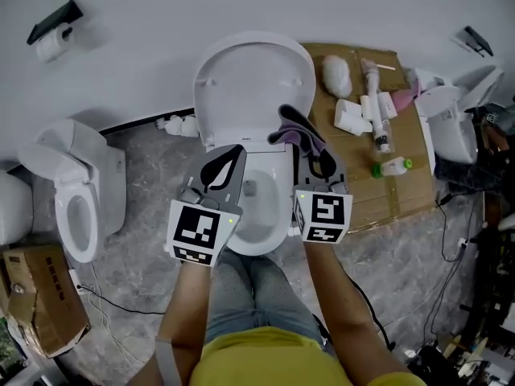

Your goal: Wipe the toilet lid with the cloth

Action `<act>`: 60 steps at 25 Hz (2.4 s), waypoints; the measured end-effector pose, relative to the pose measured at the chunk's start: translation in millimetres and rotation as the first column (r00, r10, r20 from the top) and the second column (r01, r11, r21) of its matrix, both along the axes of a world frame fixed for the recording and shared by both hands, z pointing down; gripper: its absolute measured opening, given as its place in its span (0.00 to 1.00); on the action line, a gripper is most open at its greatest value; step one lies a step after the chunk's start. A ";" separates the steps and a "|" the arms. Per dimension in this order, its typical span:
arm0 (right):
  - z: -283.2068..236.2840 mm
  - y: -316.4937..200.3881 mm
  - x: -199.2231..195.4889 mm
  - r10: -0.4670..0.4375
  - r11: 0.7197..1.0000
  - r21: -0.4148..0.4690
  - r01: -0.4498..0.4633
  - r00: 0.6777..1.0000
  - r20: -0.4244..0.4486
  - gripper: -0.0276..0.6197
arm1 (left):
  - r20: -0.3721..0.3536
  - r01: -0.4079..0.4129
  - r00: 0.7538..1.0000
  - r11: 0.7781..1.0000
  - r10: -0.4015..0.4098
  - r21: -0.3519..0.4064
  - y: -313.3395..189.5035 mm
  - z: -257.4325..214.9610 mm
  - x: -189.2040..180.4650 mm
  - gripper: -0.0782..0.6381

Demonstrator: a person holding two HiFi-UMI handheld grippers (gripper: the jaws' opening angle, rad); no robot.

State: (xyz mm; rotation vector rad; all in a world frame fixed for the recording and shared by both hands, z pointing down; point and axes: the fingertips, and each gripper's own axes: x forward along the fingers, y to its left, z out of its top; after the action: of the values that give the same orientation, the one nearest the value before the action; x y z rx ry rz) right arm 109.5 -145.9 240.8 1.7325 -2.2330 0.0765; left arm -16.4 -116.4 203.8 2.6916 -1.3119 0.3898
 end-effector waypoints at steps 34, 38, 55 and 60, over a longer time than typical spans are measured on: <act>-66.7 -45.1 -26.7 -0.075 0.996 -0.038 0.078 0.994 0.081 0.12 | 0.270 -0.283 0.918 0.957 0.290 -0.064 -205.6 1.7 -35.5 0.45; -61.3 -42.4 -27.2 -0.068 0.996 -0.053 0.073 0.994 0.087 0.12 | 0.305 -0.316 0.892 0.943 0.333 -0.104 -226.9 16.4 -34.4 0.45; -54.9 -10.6 2.4 0.007 0.998 -0.066 -0.001 0.994 0.105 0.12 | 0.420 -0.345 0.809 0.911 0.411 -0.226 -240.8 63.5 -34.0 0.34; -61.3 3.6 4.7 -0.013 0.999 -0.044 0.018 0.994 0.111 0.12 | 0.470 -0.365 0.774 0.906 0.423 -0.215 -202.2 60.3 -29.2 0.35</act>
State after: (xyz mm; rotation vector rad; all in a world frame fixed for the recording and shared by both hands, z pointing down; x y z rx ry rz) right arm 114.1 -142.2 179.5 1.7256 -2.3035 0.2228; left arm -45.7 -318.6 264.0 2.8584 -0.7390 1.2579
